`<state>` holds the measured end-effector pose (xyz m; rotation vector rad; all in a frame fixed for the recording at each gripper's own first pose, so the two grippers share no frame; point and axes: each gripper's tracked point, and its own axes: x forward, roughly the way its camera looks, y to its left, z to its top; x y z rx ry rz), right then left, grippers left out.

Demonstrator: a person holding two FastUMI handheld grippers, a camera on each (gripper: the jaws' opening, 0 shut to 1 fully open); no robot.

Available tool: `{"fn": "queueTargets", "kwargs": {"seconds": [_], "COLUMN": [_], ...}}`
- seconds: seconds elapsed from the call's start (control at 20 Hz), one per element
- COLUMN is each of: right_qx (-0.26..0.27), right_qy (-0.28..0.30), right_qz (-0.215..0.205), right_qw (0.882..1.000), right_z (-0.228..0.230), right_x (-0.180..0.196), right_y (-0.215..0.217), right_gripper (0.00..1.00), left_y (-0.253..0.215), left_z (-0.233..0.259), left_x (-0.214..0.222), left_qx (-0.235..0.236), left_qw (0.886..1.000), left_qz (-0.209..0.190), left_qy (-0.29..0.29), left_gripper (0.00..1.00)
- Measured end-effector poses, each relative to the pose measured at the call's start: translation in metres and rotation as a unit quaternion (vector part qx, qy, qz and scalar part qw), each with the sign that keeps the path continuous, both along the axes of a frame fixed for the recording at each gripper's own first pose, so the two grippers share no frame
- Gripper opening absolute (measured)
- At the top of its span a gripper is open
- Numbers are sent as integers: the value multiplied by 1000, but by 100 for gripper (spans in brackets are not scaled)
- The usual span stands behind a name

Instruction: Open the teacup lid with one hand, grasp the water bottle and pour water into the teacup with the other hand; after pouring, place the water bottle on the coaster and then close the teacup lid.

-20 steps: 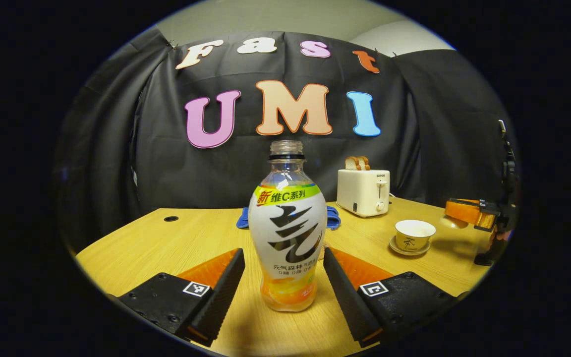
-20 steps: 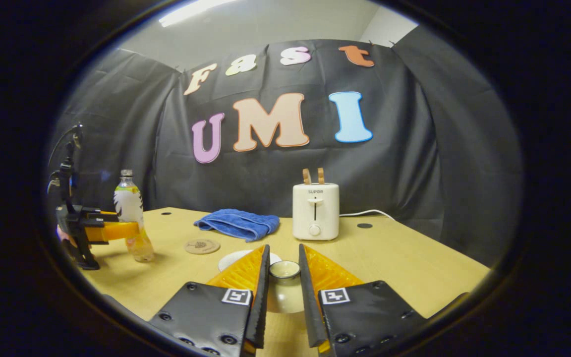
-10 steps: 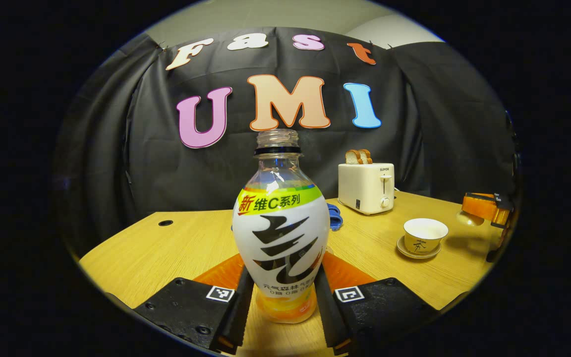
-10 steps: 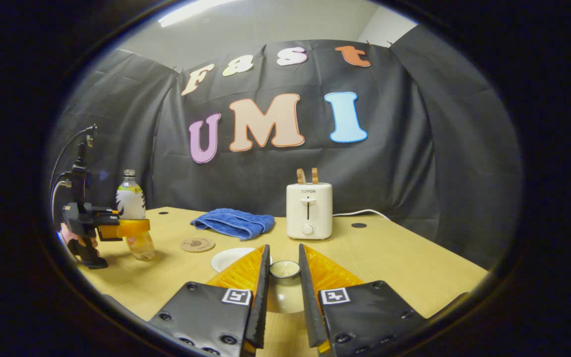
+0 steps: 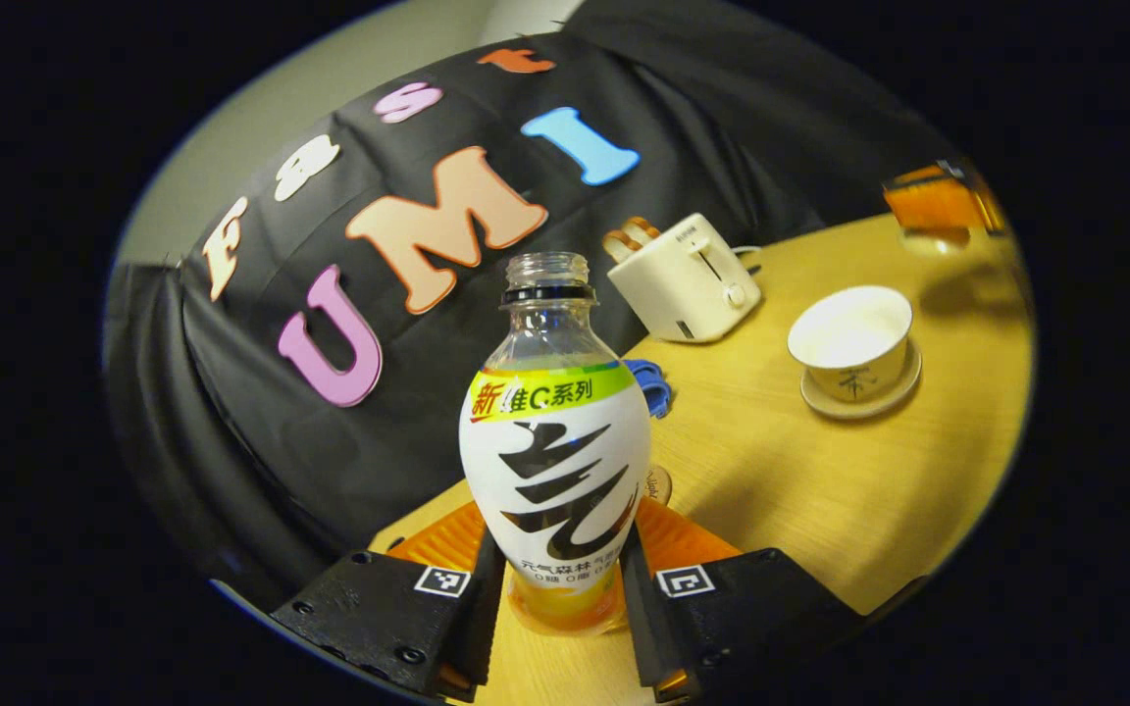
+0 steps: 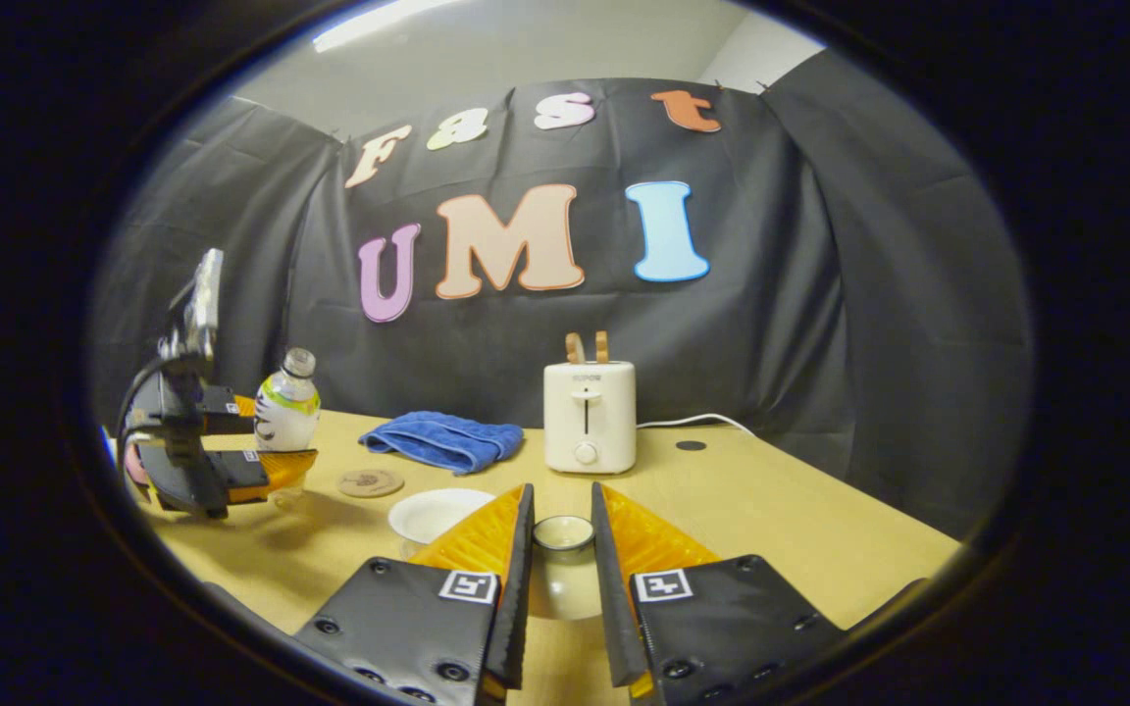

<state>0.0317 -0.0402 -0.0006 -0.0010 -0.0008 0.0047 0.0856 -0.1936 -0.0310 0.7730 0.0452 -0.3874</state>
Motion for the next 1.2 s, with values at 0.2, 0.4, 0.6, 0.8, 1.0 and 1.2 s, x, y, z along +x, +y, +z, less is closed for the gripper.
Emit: {"fn": "queueTargets", "kwargs": {"seconds": [0.2,0.4,0.6,0.8,1.0,1.2], "right_qx": [0,0,0,0,-1,0], "right_qy": [-1,-2,-1,0,0,0], "right_qz": [-21,-32,-33,-32,-32,-33], "right_qw": [1000,999,999,999,1000,999], "right_z": [1,2,2,2,2,2], "right_x": [2,2,1,1,2,1], "right_y": [-20,-29,-29,-29,-30,-30], "right_gripper": [37,38,36,36,36,36], "left_y": [-15,-25,-30,-37,-44,-40], "left_z": [10,8,8,11,11,13], "left_x": [10,8,16,10,18,20], "left_qx": [116,219,291,336,381,424], "left_qw": [992,971,949,930,910,888], "left_qz": [-26,-56,-72,-89,-106,-115], "left_qy": [-49,-82,-98,-118,-123,-137], "left_gripper": [54,54,56,54,54,54]}}
